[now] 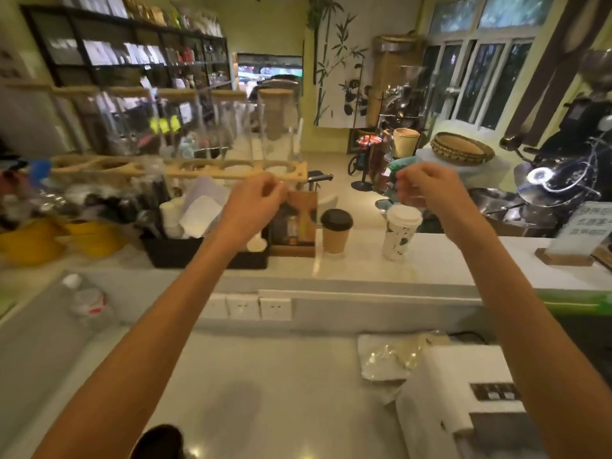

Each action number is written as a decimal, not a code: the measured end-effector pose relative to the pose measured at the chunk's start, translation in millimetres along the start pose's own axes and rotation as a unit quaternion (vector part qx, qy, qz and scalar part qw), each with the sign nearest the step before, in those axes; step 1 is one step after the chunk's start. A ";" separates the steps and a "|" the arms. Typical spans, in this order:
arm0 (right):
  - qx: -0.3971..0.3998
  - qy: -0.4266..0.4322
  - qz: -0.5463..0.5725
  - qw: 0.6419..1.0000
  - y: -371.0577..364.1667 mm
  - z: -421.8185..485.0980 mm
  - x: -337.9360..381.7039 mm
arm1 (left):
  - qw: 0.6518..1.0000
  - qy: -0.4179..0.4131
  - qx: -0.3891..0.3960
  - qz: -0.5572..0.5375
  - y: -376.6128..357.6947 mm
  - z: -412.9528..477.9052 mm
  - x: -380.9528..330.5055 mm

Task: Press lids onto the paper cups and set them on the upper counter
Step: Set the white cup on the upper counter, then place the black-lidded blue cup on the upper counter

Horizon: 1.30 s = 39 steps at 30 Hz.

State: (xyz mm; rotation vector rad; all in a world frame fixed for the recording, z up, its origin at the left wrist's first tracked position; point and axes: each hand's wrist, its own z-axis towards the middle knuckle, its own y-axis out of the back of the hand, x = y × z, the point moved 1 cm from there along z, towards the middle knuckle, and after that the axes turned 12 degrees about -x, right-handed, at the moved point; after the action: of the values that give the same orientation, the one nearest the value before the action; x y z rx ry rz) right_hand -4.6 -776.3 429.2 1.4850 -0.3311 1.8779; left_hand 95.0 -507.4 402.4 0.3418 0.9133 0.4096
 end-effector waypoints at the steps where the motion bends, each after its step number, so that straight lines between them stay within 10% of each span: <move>1: 0.026 0.013 0.013 0.999 -17.8 -18.6 13.0 | 1.000 -0.016 -0.015 0.011 25.3 -10.2 3.8; 6: 0.134 0.034 0.057 0.989 -134.0 -139.5 21.9 | 0.997 -0.016 -0.058 0.049 124.6 -102.4 62.0; 10: 0.200 -0.013 -0.025 0.979 -231.5 -244.1 -72.2 | 0.981 0.155 -0.062 0.096 149.4 -215.0 183.7; 16: 0.296 -0.207 -0.131 0.923 -301.1 -385.7 -194.4 | 0.943 0.308 0.117 0.059 145.1 -347.5 288.9; 21: 0.349 -0.205 -0.102 0.909 -323.7 -429.4 -223.4 | 0.909 0.376 0.177 -0.028 133.8 -368.2 306.9; 32: 0.113 -0.122 0.018 0.986 -266.8 -292.7 -80.1 | 0.931 0.229 0.207 -0.194 129.7 -203.0 218.6; 39: 0.075 -0.183 0.120 0.973 -165.4 -238.5 -11.7 | 0.827 0.292 0.291 -0.382 109.8 -182.3 95.9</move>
State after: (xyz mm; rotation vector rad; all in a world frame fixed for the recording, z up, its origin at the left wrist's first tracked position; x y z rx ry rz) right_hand -71.5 -520.7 308.6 1.9758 -0.5714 1.8357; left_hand -23.0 -345.5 282.5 0.3741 1.6857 -0.5696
